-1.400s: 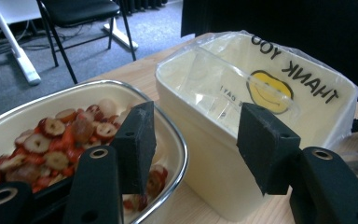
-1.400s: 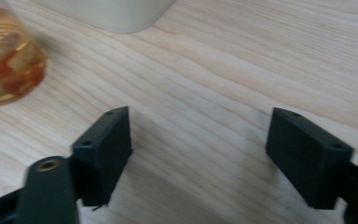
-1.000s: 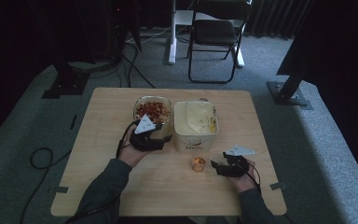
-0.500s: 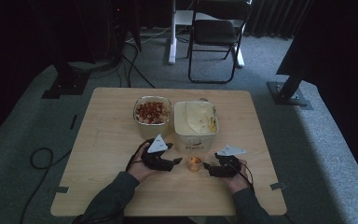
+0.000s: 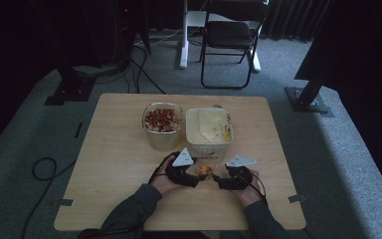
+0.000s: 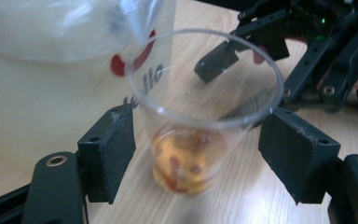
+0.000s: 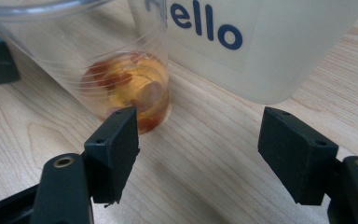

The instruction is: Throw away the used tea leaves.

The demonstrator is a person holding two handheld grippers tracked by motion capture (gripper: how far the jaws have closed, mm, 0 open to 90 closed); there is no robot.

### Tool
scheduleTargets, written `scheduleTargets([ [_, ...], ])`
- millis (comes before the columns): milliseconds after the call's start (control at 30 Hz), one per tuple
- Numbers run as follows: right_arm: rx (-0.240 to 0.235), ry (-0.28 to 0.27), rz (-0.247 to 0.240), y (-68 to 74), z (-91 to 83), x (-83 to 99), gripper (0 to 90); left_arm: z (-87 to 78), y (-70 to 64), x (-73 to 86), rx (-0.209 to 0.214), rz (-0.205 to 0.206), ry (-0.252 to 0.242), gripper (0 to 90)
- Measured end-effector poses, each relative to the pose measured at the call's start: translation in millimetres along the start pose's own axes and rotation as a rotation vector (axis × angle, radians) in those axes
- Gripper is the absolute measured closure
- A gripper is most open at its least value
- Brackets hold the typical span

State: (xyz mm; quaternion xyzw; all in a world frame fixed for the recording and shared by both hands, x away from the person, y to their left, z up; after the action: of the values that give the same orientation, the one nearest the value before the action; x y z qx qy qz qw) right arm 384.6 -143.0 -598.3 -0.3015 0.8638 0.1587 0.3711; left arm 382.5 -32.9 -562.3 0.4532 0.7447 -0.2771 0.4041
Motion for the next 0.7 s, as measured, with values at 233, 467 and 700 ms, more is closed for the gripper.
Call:
scheduleTargets([
  [233, 0.010, 0.011, -0.005, -3.1, -1.3, 3.8, 28.4, 9.7, -2.2, -9.1, -0.007, 0.008, -0.046, 25.0],
  [467, 0.040, 0.011, 0.011, -14.8, -8.6, 8.8, 28.5, 16.5, -3.0, -13.1, -0.040, 0.028, -0.047, 27.0],
  [700, 0.081, 0.009, 0.026, -31.0, -17.1, 15.4, 28.5, 11.8, -1.3, -11.5, -0.048, 0.017, -0.046, 29.3],
])
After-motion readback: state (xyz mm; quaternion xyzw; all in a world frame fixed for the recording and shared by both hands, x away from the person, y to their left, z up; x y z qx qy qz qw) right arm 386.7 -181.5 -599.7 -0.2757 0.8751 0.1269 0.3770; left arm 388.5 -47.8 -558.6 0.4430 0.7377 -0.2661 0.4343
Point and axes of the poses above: each handheld gripper's, and its own axes: z roughly forward along the jaws, x roughly out of its underside, y roughly to its left, the point moved 10 cm from there along z, roughly forward along the jaws, and after that the axes turned 1 degree about y, right-handed, at the moved point
